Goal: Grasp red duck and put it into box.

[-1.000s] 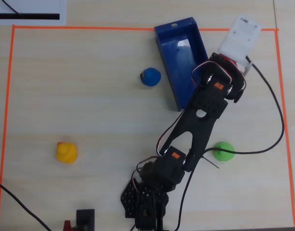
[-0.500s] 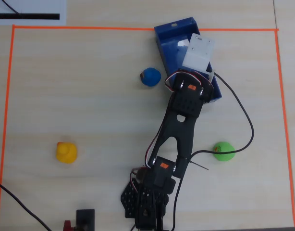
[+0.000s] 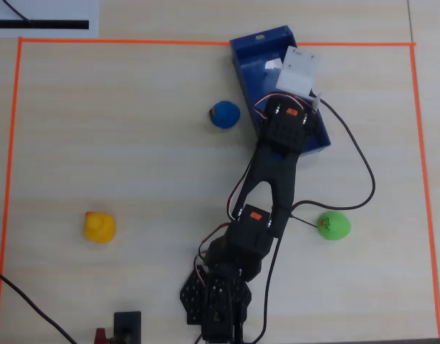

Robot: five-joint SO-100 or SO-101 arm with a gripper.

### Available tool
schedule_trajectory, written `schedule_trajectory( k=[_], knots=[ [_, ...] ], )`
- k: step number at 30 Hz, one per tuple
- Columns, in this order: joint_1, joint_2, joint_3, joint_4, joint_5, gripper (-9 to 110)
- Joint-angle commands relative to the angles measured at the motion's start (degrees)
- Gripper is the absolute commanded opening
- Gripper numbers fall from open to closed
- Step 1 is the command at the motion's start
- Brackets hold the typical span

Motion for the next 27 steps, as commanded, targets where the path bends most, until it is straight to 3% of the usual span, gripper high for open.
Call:
schedule_trajectory(
  k=[1,5,7,27],
  knots=[
    [1.2,0.3,-3.6,-1.9,-0.6,0],
    [1.7,0.1,-3.4,-3.3,-0.2,3],
    [1.9,-0.1,-3.3,-4.0,-0.2,11],
    [2.5,3.5,-3.1,-3.3,-0.1,20]
  ],
)
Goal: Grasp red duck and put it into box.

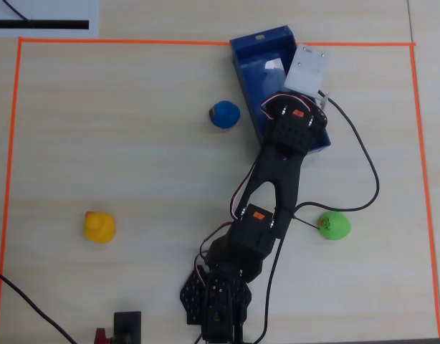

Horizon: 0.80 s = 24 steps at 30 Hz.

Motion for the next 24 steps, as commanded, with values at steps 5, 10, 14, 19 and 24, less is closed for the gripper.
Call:
schedule_trajectory(
  k=[5,10,14,19,24],
  knots=[
    [-0.2,9.1,-4.1,0.2,2.9,15],
    [-3.9,19.6,-2.4,3.3,4.8,8],
    [-9.1,32.5,6.9,7.3,4.8,3],
    [-17.1,52.3,27.6,7.6,4.4,1],
    [-24.3,71.3,48.3,8.8,4.1,0]
  ],
)
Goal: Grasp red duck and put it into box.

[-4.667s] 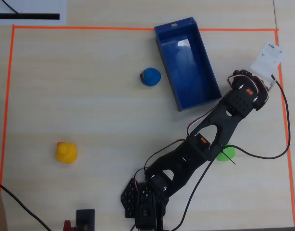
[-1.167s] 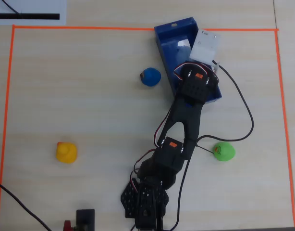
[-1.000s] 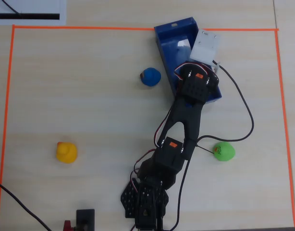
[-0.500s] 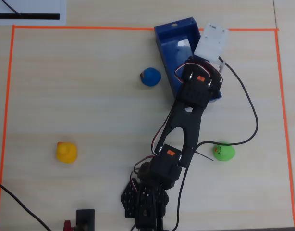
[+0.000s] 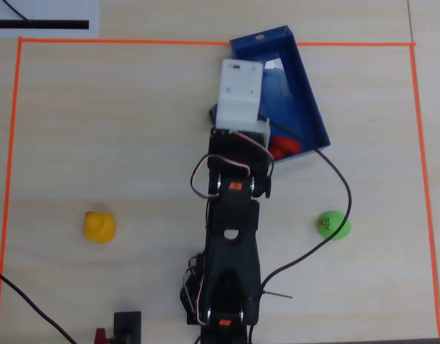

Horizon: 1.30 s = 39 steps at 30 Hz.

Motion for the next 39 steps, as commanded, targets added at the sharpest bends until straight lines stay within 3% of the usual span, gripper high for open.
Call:
schedule_trajectory(
  k=[1,14,39],
  knots=[
    [-4.7,18.1,17.7,1.3,0.1,0],
    [-4.8,37.9,43.3,5.0,-2.8,0],
    [-4.8,56.3,62.9,7.4,-7.7,0]
  ],
)
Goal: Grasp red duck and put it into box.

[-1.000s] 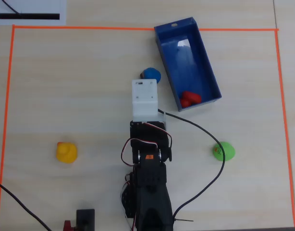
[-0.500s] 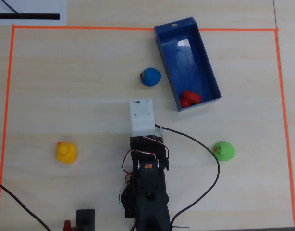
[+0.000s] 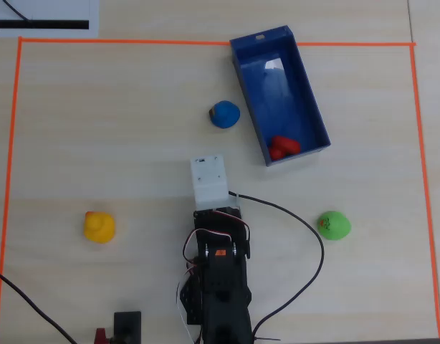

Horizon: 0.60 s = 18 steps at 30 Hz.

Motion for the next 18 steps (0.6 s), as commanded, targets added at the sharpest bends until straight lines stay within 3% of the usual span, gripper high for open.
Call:
schedule_trajectory(
  k=[1,18],
  knots=[
    [0.2,-0.3,0.7,-0.2,-0.8,0],
    [-1.4,-0.1,1.8,3.3,0.4,0]
  ],
)
